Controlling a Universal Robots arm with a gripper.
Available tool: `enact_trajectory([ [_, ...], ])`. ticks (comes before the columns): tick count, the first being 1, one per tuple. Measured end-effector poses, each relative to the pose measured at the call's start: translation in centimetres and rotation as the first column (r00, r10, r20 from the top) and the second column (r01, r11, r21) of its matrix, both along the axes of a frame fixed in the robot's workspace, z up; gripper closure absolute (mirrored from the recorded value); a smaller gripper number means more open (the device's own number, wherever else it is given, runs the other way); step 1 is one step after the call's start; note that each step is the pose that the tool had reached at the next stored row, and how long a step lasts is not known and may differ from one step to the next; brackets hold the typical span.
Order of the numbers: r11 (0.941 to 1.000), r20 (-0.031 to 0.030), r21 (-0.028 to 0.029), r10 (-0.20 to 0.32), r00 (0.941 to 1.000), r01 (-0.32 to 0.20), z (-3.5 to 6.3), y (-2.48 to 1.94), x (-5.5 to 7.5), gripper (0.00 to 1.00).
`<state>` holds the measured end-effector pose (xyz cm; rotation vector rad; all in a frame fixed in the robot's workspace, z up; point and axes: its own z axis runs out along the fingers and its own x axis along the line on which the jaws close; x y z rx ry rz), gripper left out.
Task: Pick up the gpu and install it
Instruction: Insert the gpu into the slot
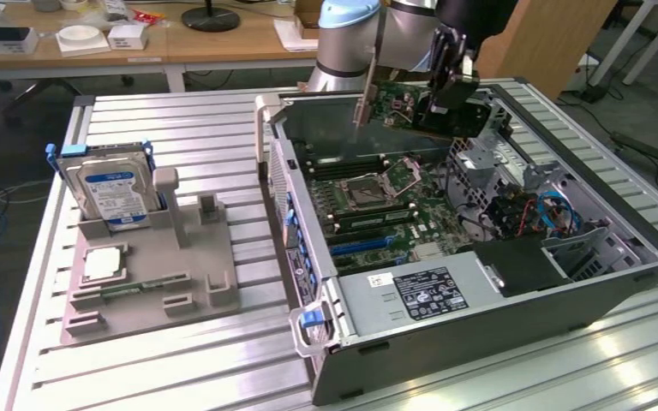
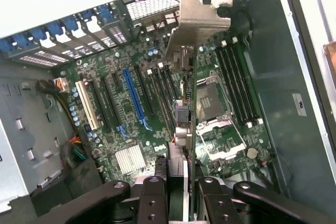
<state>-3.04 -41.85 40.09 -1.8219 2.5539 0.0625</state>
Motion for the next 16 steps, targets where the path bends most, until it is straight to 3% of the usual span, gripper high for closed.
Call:
enact_trajectory([
  [9, 0.9954, 0.0000, 0.0000, 0.096, 0.9954, -0.096, 0.00, 0.00, 0.00, 0.73],
  [16, 0.9822, 0.0000, 0.0002, 0.188, 0.9822, -0.188, 0.00, 0.00, 0.00, 0.73],
])
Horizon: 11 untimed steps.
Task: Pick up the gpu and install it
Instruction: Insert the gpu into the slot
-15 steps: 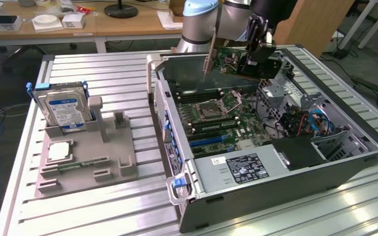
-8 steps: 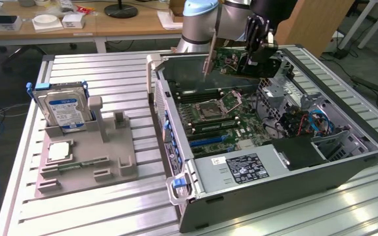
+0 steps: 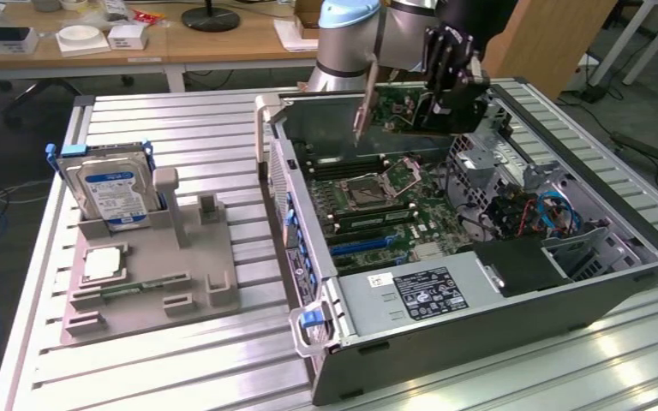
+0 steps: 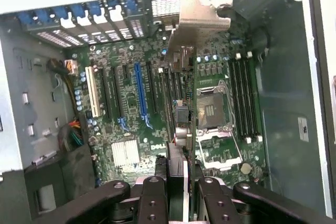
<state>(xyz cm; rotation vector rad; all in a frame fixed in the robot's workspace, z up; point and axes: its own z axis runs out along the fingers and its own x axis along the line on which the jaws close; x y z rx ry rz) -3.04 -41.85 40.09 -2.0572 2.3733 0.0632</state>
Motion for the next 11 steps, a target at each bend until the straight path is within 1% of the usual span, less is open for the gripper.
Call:
enact_trajectory([
  [2, 0.9994, 0.0000, 0.0000, 0.036, 0.9994, -0.036, 0.00, 0.00, 0.00, 0.73],
  [4, 0.9974, 0.0000, 0.0000, 0.071, 0.9974, -0.071, 0.00, 0.00, 0.00, 0.73],
  [8, 0.9915, 0.0000, 0.0000, 0.130, 0.9915, -0.130, 0.00, 0.00, 0.00, 0.73],
  [10, 0.9895, 0.0000, -0.0001, 0.144, 0.9895, -0.144, 0.00, 0.00, 0.00, 0.73],
  [11, 0.9895, 0.0000, -0.0001, 0.145, 0.9895, -0.145, 0.00, 0.00, 0.00, 0.73],
])
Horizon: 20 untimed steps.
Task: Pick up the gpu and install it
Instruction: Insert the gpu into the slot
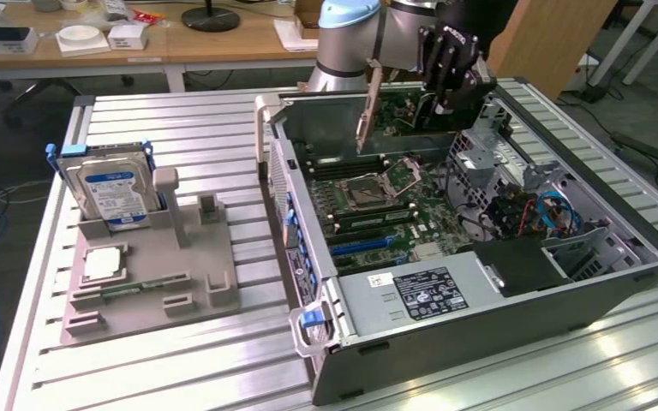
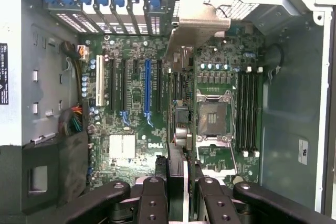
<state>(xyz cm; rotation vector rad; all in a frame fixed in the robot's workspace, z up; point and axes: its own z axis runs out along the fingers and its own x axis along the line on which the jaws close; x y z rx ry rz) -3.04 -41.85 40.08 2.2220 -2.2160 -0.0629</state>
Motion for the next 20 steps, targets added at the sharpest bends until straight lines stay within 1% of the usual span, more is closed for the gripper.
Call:
enact_trajectory([
  [3, 1.0000, 0.0009, 0.0001, 0.000, 1.0000, 0.000, 0.00, 0.00, 0.0, 0.73],
  [6, 1.0000, 0.0127, 0.0001, 0.000, 0.9999, 0.000, -0.01, 0.00, -0.1, 0.73],
  [8, 1.0000, 0.0244, 0.0001, 0.000, 0.9997, 0.000, -0.05, 0.00, -0.1, 0.73],
  [9, 1.0000, 0.0283, 0.0001, 0.000, 0.9996, 0.000, -0.13, 0.00, -0.1, 0.73],
  [11, 1.0000, 0.0309, 0.0002, -0.003, 0.9995, 0.003, -0.42, 0.00, -0.1, 0.73],
  [14, 0.9996, 0.0342, 0.0001, -0.029, 0.9990, 0.029, -0.66, 0.02, -0.2, 0.73],
  [20, 0.9995, 0.0344, 0.0000, -0.033, 0.9989, 0.033, -1.21, 0.03, -0.2, 0.73],
])
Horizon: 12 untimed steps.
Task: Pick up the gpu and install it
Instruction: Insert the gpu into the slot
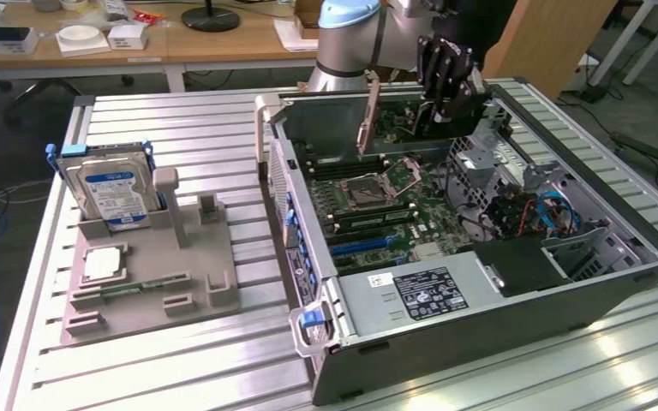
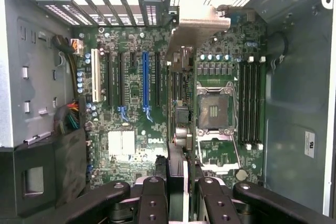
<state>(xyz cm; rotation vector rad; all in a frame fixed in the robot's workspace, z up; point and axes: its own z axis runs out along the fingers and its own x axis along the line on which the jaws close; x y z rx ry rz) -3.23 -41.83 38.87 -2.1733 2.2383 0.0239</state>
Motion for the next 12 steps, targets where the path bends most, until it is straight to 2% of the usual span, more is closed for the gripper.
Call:
enact_trajectory([
  [12, 1.0000, 0.0001, 0.0002, 0.000, 1.0000, 0.000, -0.06, 0.00, -0.31, 0.73],
])
